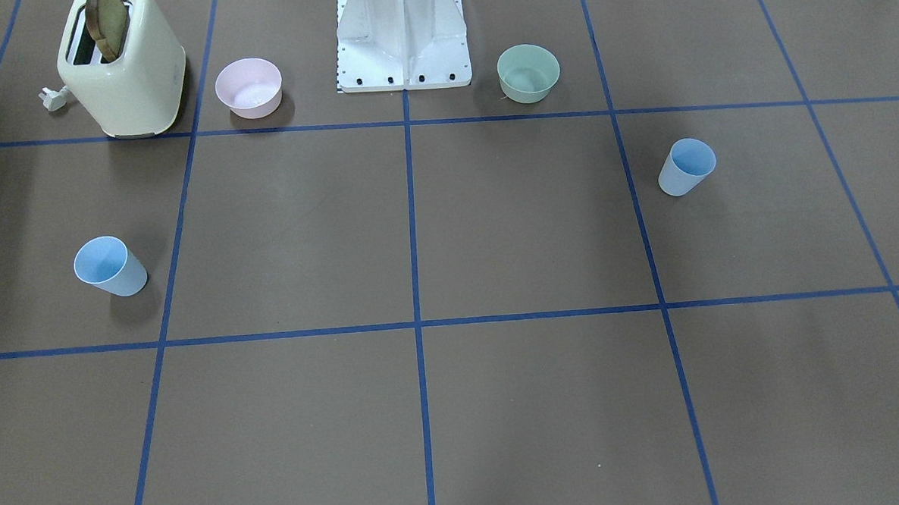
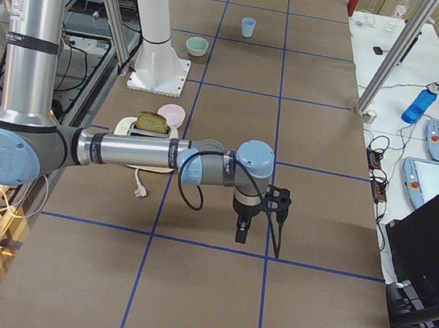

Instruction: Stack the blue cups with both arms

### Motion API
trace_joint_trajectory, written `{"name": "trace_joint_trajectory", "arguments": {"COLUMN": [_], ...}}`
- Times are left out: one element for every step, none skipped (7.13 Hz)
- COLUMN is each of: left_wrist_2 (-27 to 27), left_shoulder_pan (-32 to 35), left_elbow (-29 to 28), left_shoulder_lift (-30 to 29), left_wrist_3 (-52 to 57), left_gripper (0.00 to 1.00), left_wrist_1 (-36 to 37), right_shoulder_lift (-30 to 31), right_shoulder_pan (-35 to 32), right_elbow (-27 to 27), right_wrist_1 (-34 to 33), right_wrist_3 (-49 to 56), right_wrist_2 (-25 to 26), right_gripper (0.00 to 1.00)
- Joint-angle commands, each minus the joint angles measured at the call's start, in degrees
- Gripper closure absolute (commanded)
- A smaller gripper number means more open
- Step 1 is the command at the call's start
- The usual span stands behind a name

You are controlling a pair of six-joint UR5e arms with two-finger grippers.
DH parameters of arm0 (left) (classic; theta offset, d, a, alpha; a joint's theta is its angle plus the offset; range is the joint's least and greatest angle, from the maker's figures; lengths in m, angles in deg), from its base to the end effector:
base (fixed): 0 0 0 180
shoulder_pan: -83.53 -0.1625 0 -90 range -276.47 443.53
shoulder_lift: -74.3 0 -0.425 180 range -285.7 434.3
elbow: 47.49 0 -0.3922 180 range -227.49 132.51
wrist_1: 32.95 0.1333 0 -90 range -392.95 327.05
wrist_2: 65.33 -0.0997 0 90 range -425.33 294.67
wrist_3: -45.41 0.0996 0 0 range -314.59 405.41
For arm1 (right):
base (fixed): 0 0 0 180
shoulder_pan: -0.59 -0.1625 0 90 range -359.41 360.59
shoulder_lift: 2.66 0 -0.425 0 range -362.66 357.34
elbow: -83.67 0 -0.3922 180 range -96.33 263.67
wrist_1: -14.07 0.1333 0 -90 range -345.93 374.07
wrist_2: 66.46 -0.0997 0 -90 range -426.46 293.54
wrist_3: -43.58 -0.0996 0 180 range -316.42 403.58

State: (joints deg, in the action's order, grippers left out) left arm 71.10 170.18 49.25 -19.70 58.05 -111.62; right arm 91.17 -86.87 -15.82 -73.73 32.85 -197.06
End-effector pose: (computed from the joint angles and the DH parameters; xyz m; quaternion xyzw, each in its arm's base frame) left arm -0.0310 -0.5167 0.5830 0.0272 0.3933 0.1258 0.9104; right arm 0.0475 -0.4736 0.6091 0.0239 -0.3512 0.0431 0.9350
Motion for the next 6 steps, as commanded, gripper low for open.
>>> {"name": "trace_joint_trajectory", "arguments": {"left_wrist_2": [0.15, 0.24, 0.68, 0.68, 0.68, 0.68], "left_shoulder_pan": [-0.17, -0.78, -3.48, -5.34, -6.31, -8.41], "left_elbow": [2.46, 3.0, 4.58, 6.25, 6.26, 6.26], "left_shoulder_lift": [-0.22, -0.75, -1.79, -1.81, -1.81, -1.81], "left_wrist_3": [-0.07, -1.21, -8.09, -12.34, -14.9, -20.32], "left_gripper": [0.0, 0.0, 0.01, 0.01, 0.0, 0.0], "left_wrist_1": [-0.09, -0.09, -0.09, -1.65, -3.93, -7.26], "right_shoulder_lift": [-0.4, 0.12, 0.47, 0.82, -1.0, -0.93], "right_shoulder_pan": [0.01, 0.01, 0.1, 0.1, 0.62, 1.67], "right_elbow": [-0.35, 0.52, 0.35, 0.61, 0.09, 0.09], "right_wrist_1": [3.47, 8.56, 11.22, 11.85, 11.77, 11.68], "right_wrist_3": [-0.34, -0.34, 0.0, -0.51, -0.52, -0.69], "right_wrist_2": [-0.27, -0.44, -0.79, -0.36, -0.27, -1.57], "right_gripper": [0.0, 0.0, 0.0, 0.0, 0.0, 0.0]}}
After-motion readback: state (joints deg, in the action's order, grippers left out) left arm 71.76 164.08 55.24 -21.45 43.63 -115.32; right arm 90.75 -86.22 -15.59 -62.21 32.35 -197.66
